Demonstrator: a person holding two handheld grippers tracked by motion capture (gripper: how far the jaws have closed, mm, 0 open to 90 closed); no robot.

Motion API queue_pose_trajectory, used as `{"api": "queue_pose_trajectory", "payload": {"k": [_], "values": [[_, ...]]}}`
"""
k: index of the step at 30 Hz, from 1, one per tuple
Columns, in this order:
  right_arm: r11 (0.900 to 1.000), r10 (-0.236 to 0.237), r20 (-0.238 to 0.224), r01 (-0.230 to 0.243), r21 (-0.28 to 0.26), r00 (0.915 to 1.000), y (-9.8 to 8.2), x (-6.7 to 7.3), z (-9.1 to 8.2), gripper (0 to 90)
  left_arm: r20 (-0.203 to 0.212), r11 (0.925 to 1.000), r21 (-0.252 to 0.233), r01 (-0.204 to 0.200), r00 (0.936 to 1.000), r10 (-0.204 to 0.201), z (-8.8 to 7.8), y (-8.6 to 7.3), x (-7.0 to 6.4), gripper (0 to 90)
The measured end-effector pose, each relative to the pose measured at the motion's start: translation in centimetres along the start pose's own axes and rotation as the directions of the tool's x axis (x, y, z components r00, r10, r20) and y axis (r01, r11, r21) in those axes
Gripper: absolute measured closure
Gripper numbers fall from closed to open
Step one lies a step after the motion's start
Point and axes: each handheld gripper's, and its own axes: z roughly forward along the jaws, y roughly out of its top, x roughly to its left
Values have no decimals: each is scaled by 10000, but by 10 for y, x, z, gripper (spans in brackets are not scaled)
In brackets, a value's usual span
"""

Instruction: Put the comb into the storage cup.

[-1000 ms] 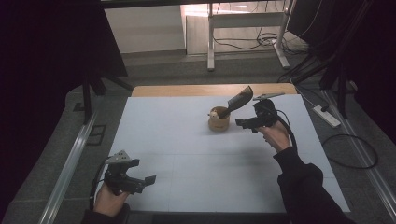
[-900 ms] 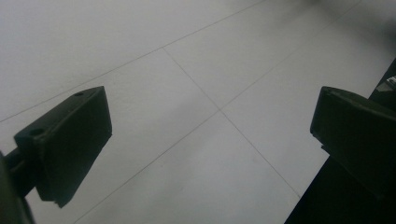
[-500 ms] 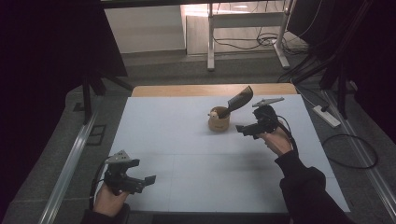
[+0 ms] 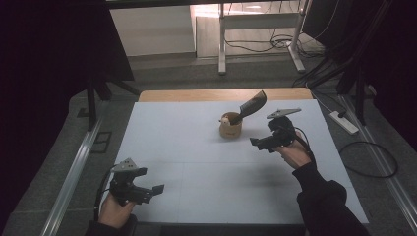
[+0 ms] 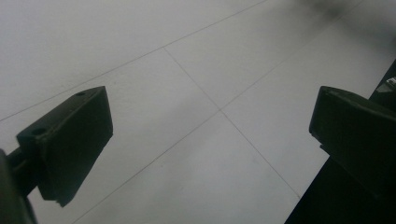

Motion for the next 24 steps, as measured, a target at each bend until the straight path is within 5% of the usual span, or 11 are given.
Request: {"api": "queue_pose_trajectory", "payload": {"k": [24], "values": [[9990, -438, -39, 437, -109, 9990, -18, 17, -26, 0, -84, 10000, -52, 45, 10000, -45, -1, 0, 0, 6]]}}
